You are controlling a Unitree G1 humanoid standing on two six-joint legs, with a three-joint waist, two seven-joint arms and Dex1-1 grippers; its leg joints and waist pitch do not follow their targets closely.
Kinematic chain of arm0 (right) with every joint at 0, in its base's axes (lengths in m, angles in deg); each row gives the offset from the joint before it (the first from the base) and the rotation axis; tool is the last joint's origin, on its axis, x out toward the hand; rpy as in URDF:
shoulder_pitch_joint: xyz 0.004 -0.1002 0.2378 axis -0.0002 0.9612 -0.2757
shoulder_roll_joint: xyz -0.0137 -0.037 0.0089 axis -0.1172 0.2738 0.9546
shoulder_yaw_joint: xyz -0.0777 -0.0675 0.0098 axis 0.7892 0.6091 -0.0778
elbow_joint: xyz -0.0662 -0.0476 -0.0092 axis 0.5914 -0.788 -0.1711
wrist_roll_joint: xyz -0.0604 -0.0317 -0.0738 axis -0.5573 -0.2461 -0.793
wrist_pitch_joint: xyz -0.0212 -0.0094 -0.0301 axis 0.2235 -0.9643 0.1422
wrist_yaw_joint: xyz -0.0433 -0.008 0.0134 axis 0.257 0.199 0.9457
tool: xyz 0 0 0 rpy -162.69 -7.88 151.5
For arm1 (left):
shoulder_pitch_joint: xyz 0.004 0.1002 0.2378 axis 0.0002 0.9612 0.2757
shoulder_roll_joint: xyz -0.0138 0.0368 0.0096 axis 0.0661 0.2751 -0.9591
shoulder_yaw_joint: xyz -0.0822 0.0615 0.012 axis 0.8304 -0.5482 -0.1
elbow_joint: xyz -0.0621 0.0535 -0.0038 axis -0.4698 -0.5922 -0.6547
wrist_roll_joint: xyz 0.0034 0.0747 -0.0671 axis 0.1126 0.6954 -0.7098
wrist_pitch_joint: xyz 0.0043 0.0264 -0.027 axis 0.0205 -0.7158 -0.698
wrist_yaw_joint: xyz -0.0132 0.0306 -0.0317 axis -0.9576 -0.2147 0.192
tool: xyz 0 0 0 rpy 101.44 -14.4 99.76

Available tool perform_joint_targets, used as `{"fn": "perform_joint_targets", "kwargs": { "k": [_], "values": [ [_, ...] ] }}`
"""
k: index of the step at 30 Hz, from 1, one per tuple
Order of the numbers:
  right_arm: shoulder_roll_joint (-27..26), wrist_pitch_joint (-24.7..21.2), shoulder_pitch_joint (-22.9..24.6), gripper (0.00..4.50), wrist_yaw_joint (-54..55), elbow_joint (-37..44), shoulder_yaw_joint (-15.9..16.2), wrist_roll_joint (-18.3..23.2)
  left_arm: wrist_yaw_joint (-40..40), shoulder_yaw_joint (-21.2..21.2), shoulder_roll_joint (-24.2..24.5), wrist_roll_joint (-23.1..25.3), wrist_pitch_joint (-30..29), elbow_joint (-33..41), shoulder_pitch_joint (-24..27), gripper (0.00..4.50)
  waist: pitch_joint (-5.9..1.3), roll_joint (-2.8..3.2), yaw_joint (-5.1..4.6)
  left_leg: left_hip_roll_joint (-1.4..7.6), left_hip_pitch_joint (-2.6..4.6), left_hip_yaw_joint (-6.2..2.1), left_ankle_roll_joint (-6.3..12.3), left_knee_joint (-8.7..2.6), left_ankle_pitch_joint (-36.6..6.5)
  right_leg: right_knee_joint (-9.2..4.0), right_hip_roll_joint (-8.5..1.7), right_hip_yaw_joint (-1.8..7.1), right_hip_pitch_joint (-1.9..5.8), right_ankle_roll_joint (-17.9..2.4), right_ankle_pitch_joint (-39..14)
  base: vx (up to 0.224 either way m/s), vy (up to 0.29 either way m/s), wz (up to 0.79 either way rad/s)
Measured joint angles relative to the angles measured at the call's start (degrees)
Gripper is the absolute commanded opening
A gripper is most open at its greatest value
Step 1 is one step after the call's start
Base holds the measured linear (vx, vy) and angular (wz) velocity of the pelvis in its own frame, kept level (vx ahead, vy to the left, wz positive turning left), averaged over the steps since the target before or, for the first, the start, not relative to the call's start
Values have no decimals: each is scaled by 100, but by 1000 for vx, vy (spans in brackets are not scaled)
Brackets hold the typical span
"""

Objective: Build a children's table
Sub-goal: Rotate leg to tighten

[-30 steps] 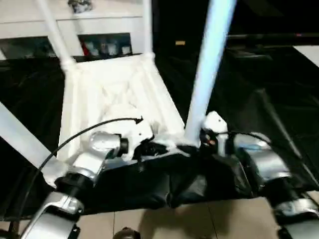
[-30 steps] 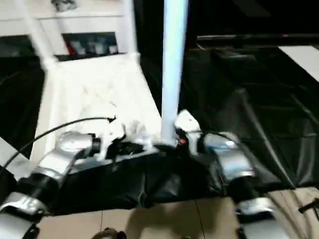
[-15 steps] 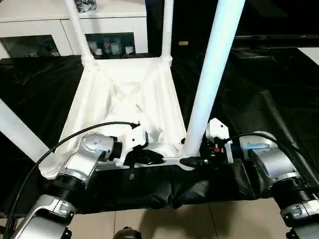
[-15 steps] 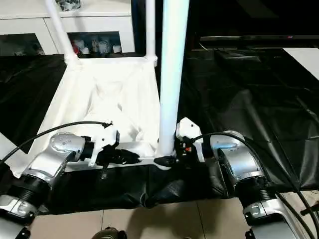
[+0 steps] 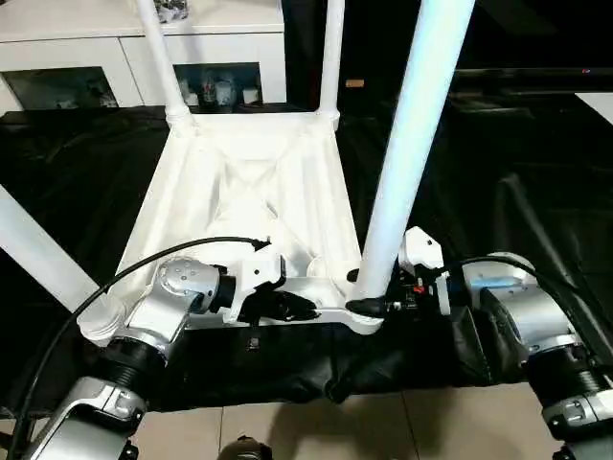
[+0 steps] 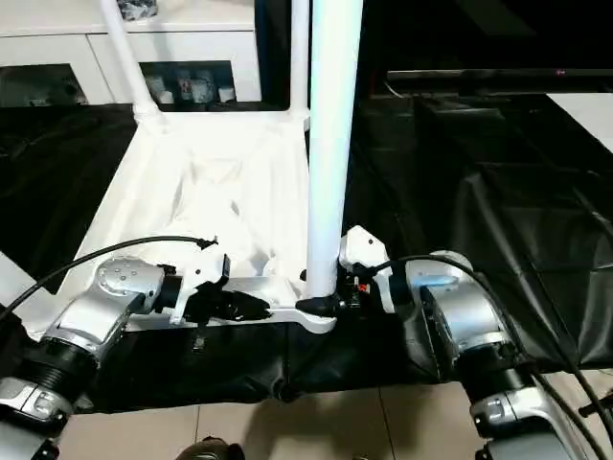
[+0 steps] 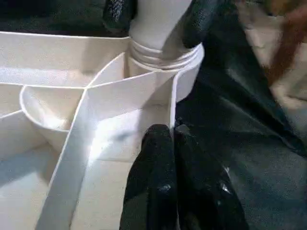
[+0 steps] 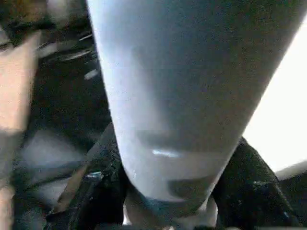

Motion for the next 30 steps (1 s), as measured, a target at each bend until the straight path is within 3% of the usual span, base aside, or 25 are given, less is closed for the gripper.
{"fn": "perform_joint_targets", "kwargs": {
  "k": [7, 14, 17, 21, 24, 26, 30],
  "values": [
    [-374, -25, -50, 196, 1076, -295, -307, -108, -710, 60, -336, 167, -210, -159, -107, 0, -2, 0, -141, -1, 38, 0, -2, -21, 0, -1, 1, 2, 14, 21, -9, 0, 0, 0],
    [-732, -137, -112, 196, 1849, -368, -451, -309, -1161, 101, -446, 341, -286, -141, -107, 0, -6, -6, -204, -2, 55, 0, -3, -26, -1, -3, 2, 6, 21, 21, -8, 0, 0, 0],
    [-1413, -111, -380, 196, 3436, -816, -724, -565, -2070, 193, -814, 630, -544, -144, -129, 0, -9, -10, -327, -3, 70, -3, -5, -27, -1, -10, 2, 6, 14, 36, -17, 0, 0, 0],
    [-1688, -57, -491, 196, 4330, -1003, -822, -638, -2510, 185, -1038, 697, -675, -160, -166, 0, -14, -4, -342, -10, 78, -23, -5, -61, -2, -83, 2, -5, 15, 40, -20, 0, 0, 0],
    [-1741, 114, -482, 196, 4421, -1036, -824, -727, -2507, 152, -1037, 735, -644, -166, -176, 0, -13, -4, -335, -16, 76, -17, -5, -81, -2, -104, 3, 1, 9, 37, -16, 0, 0, 0],
    [-1741, 142, -464, 266, 4371, -1030, -857, -718, -2472, 150, -1030, 738, -625, -166, -176, 0, -13, -4, -333, -16, 76, -14, -5, -82, -2, -104, 3, 3, 8, 35, -10, 0, 0, 0],
    [-1710, 186, -439, 276, 3973, -1013, -908, -548, -2252, 146, -909, 737, -530, -149, -174, 0, -12, -1, -336, -16, 79, -14, -5, -88, -2, -102, 3, 3, 2, 39, 24, 0, 0, 0]
  ]
}}
